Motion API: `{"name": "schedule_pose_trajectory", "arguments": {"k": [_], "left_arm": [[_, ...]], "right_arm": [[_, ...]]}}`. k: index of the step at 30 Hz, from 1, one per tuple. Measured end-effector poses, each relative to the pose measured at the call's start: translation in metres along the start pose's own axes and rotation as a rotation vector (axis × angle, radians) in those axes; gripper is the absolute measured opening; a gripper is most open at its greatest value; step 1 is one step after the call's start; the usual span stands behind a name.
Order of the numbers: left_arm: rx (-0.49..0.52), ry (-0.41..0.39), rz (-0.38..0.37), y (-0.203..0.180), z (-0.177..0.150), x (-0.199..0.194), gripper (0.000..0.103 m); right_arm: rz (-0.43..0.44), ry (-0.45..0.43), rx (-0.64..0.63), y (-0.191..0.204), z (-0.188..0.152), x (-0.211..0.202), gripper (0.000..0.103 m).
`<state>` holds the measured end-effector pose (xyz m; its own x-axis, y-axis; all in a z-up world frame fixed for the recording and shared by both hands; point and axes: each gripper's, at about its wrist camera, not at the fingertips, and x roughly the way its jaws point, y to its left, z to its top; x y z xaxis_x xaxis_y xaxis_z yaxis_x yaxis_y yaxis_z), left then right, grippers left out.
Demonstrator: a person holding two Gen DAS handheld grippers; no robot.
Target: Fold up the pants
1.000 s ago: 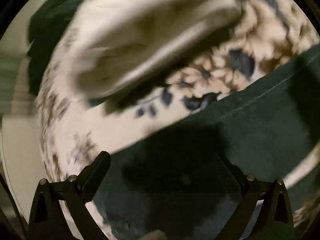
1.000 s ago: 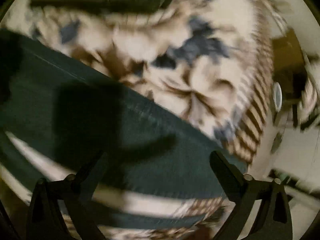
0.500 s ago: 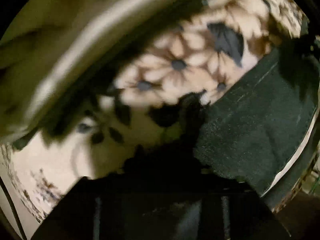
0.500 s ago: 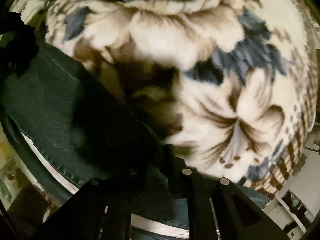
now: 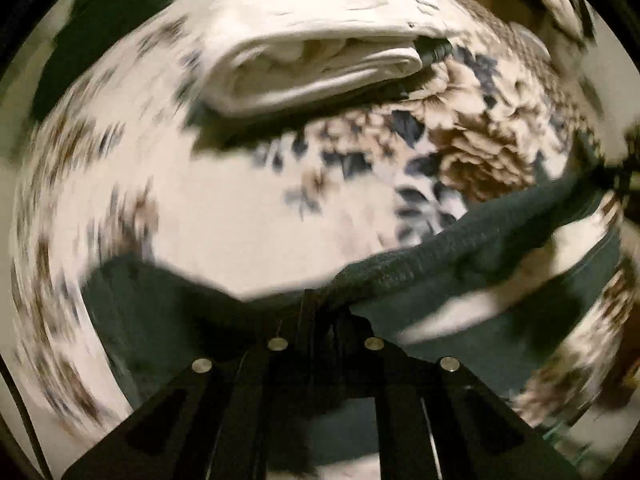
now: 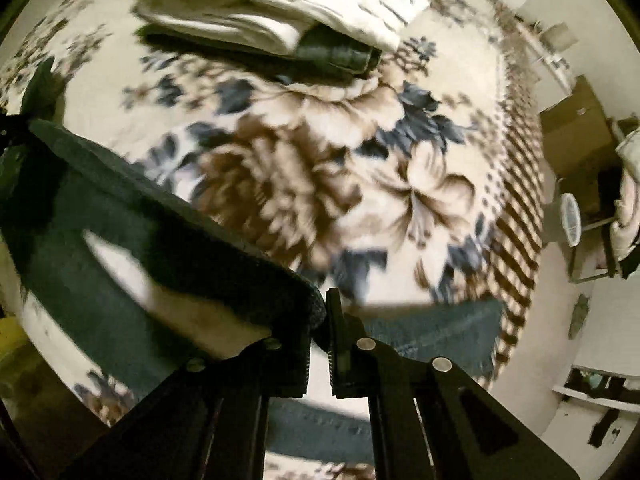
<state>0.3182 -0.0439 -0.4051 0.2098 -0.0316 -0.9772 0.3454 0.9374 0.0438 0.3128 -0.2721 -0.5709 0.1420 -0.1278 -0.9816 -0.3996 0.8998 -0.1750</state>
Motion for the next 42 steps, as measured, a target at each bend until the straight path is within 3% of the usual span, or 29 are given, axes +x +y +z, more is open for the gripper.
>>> {"name": "schedule_pose_trajectory", "arguments": {"k": [4,8,12,15,16,17,18,19,20,21,22,23,25,27,29,31,33,34,36,37,38,40,42], "left_arm": [[-0.173,0.034,0.010,-0.042,-0.074,0.001,0.006],[-0.278,0.162,0.014,-0.058,-0.135,0.061,0.006],[-0.262,0.219,0.023,-0.059,-0.159,0.108,0.006],[-0.214,0.216,0.044,-0.055,-0.160,0.117,0.010],[-0.216,0.216,0.046,-0.052,-0.161,0.112,0.013],[-0.228,0.211,0.040,-0.048,-0.161,0.104,0.015],[-0.246,0.198,0.035,-0.043,-0.162,0.094,0.025],[-0.268,0.182,0.027,-0.036,-0.165,0.081,0.040],[-0.288,0.169,0.023,-0.030,-0.168,0.071,0.048],[-0.319,0.149,0.020,-0.022,-0.172,0.057,0.067],[-0.338,0.138,0.018,-0.017,-0.175,0.048,0.089],[-0.353,0.127,0.021,-0.012,-0.176,0.041,0.095],[-0.374,0.101,0.050,-0.002,-0.177,0.031,0.096],[-0.367,0.073,0.083,0.004,-0.171,0.031,0.096],[-0.342,0.076,0.118,-0.012,-0.143,0.043,0.096],[-0.341,0.079,0.137,-0.016,-0.124,0.058,0.096],[-0.337,0.079,0.130,-0.023,-0.114,0.068,0.096],[-0.332,0.079,0.135,-0.042,-0.111,0.069,0.096],[-0.314,0.080,0.125,-0.057,-0.099,0.072,0.096],[-0.301,0.079,0.121,-0.064,-0.094,0.072,0.096],[-0.292,0.072,0.115,-0.070,-0.090,0.070,0.096],[-0.276,0.062,0.091,-0.083,-0.083,0.068,0.096],[-0.266,0.052,0.078,-0.093,-0.080,0.066,0.096]], "right_arm": [[-0.014,0.001,-0.002,0.063,-0.057,-0.032,0.007],[0.013,0.102,0.009,0.110,-0.115,-0.001,0.007],[0.010,0.147,0.009,0.131,-0.145,0.036,0.008],[0.007,0.176,0.021,0.135,-0.156,0.050,0.012],[0.025,0.183,0.036,0.134,-0.158,0.050,0.018],[0.037,0.191,0.038,0.133,-0.159,0.048,0.033],[0.074,0.199,0.050,0.131,-0.160,0.043,0.047],[0.127,0.203,0.078,0.127,-0.162,0.036,0.080],[0.183,0.201,0.122,0.121,-0.164,0.025,0.092],[0.215,0.197,0.163,0.115,-0.166,0.015,0.092],[0.233,0.201,0.210,0.107,-0.169,0.004,0.092],[0.243,0.193,0.285,0.094,-0.172,-0.008,0.092],[0.261,0.159,0.457,0.058,-0.177,-0.025,0.092],[0.209,0.124,0.642,0.013,-0.178,-0.031,0.092],[0.117,0.110,0.764,-0.030,-0.168,-0.017,0.092],[0.080,0.104,0.811,-0.061,-0.146,0.008,0.092],[0.023,0.150,0.775,-0.073,-0.117,0.041,0.092],[-0.016,0.197,0.720,-0.072,-0.103,0.058,0.087],[-0.090,0.268,0.659,-0.069,-0.098,0.075,0.048],[-0.089,0.256,0.690,-0.074,-0.106,0.072,0.015],[-0.082,0.207,0.780,-0.086,-0.124,0.058,0.010],[-0.077,0.100,0.955,-0.108,-0.169,0.024,0.010],[-0.012,0.097,1.147,-0.126,-0.234,0.010,0.013]]}}
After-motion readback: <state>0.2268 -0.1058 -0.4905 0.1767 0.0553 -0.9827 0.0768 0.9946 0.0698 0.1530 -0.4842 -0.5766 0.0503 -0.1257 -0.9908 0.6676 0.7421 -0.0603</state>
